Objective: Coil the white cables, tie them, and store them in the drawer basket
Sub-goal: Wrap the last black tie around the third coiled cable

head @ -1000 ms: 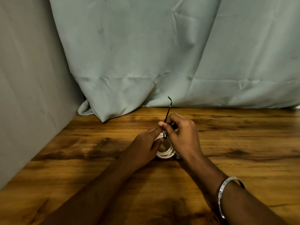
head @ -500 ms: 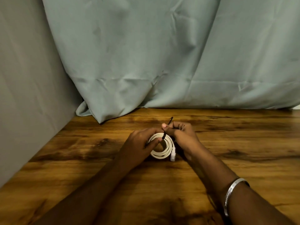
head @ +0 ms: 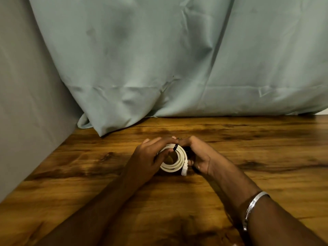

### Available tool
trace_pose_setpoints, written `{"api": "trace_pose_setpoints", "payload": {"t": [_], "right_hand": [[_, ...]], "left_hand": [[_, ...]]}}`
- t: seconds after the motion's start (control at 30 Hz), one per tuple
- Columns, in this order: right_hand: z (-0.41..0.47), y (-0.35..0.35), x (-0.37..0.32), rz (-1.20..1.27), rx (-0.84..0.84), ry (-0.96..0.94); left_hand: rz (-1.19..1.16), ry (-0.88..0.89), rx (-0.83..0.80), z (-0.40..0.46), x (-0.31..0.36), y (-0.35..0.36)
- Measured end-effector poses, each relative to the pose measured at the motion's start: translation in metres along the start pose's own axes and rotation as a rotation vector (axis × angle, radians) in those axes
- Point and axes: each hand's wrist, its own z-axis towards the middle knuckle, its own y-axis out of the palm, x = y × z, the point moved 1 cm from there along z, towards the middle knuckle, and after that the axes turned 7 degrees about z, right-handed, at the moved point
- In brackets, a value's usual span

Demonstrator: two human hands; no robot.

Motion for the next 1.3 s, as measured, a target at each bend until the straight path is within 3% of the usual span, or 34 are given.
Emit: {"api": "trace_pose_setpoints", "payload": {"t": [0.2, 0.37, 0.5, 0.63, 0.73, 1.0, 1.13, 1.3], "right_hand": [[0.002, 0.006, 0.006, -0.082, 0.134, -0.265], [-0.001, 0.004, 0.004, -0.203, 0.086, -0.193], [0.0, 0.011, 0.009, -0.18, 0.141, -0.202], [-0.002, 0.02, 0.007, -0.179, 0.149, -0.434], [-0.005, 0.021, 0.004, -0.341, 0.057, -0.53], [-0.003, 0.017, 0.007, -0.789, 0.116, -0.623], [-0.018, 0.023, -0.001, -1.231, 0.185, -0.738], [-0.02, 0.031, -0.001, -1.365, 0.238, -0.879]], "left_hand": [[0.049, 0.03, -0.012, 0.0, 0.003, 0.002], [0.069, 0.046, -0.034, -0.002, -0.002, 0.004], [-0.04, -0.042, 0.067, 0.003, -0.002, 0.005], [-0.047, -0.105, 0.151, 0.007, -0.009, 0.004], [-0.043, -0.153, 0.162, 0.005, -0.017, 0.002], [-0.184, -0.377, 0.077, 0.004, -0.02, 0.004], [-0.328, -0.489, 0.052, 0.002, -0.019, 0.007], [-0.633, -0.739, 0.053, 0.002, -0.022, 0.008]]}}
